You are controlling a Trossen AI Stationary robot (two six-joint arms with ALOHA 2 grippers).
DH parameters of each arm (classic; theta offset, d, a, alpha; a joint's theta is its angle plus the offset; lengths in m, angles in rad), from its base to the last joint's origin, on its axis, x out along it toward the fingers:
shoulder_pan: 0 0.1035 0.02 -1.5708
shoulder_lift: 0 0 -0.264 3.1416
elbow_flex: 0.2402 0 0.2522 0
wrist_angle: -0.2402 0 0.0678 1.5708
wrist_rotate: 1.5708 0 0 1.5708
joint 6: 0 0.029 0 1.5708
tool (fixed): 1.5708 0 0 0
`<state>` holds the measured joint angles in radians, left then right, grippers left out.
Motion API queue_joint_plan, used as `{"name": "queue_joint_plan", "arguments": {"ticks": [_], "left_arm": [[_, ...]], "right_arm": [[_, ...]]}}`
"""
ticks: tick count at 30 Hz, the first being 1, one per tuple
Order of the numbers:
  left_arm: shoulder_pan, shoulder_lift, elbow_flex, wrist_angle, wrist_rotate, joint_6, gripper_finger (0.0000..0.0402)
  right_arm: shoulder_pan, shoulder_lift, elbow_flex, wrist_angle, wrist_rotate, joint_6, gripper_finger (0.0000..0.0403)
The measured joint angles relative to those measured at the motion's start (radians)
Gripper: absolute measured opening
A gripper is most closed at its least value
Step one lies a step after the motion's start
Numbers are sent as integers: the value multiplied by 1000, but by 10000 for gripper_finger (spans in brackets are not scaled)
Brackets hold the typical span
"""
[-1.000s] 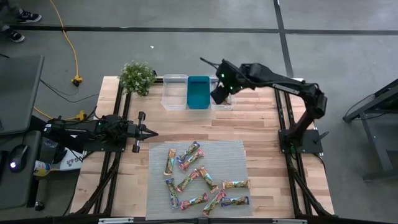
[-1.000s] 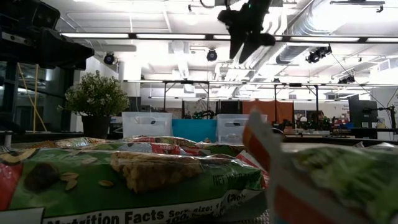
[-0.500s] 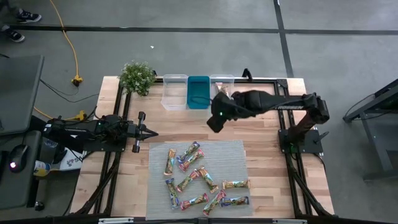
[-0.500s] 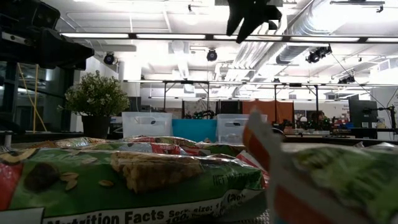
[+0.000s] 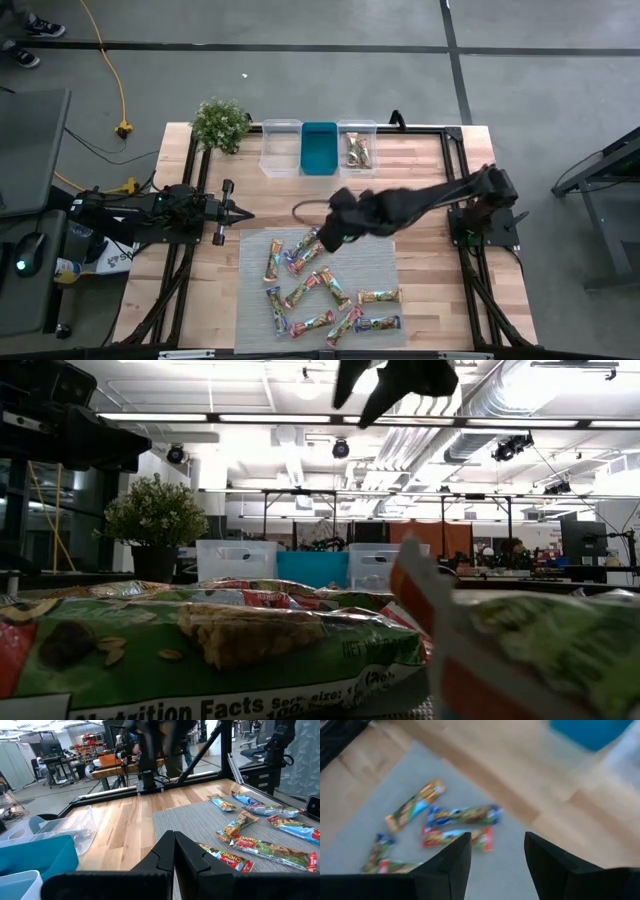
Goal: Pick and place Granola Bars by type
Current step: Put the orange granola bar into the right transparent bin
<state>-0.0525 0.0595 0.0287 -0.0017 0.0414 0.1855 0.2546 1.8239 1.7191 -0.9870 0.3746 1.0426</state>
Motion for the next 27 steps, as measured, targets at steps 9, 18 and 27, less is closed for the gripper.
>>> {"name": "queue_joint_plan", "arguments": {"ticks": [9, 18, 27], "left_arm": [[0, 0, 0, 0, 0, 0, 1], [0, 0, 0, 0, 0, 0, 1], [0, 0, 0, 0, 0, 0, 1]], "right_arm": [[73, 148, 0, 211, -93, 133, 168], [100, 223, 0, 337, -147, 103, 168], [101, 226, 0, 310, -176, 77, 168]]}}
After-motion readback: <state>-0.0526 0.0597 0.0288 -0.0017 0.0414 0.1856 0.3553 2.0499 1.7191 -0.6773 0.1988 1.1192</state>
